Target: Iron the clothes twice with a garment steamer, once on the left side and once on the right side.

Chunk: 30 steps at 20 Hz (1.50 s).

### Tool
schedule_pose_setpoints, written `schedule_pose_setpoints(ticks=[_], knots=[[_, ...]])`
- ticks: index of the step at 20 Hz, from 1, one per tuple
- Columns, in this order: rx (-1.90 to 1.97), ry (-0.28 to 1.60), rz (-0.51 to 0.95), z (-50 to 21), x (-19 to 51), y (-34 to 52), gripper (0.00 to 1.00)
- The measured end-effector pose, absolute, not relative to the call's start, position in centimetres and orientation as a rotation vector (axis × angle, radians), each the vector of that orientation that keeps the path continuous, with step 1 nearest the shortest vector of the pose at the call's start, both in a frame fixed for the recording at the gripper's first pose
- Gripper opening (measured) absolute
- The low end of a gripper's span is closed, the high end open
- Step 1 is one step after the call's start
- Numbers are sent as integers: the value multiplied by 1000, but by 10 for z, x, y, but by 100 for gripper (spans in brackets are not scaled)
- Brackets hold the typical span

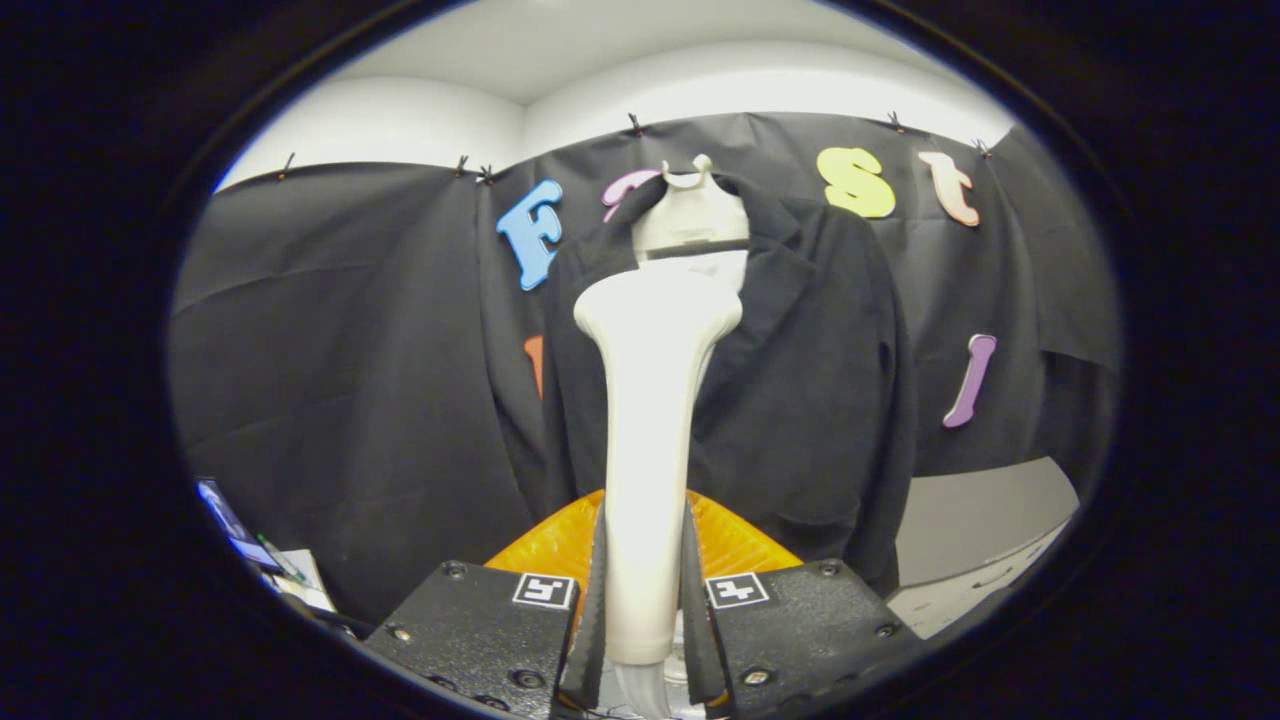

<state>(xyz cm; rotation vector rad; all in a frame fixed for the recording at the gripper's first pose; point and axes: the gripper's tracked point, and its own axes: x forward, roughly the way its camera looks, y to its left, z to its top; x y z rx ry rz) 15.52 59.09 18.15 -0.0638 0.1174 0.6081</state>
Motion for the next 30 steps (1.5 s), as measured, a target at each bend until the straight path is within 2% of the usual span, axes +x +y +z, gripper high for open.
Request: schedule_pose_setpoints(ticks=[7,15,30], knots=[[-87,83,672,201,163,653,35],[-125,79,682,199,193,693,35],[-155,197,667,133,207,677,35]])
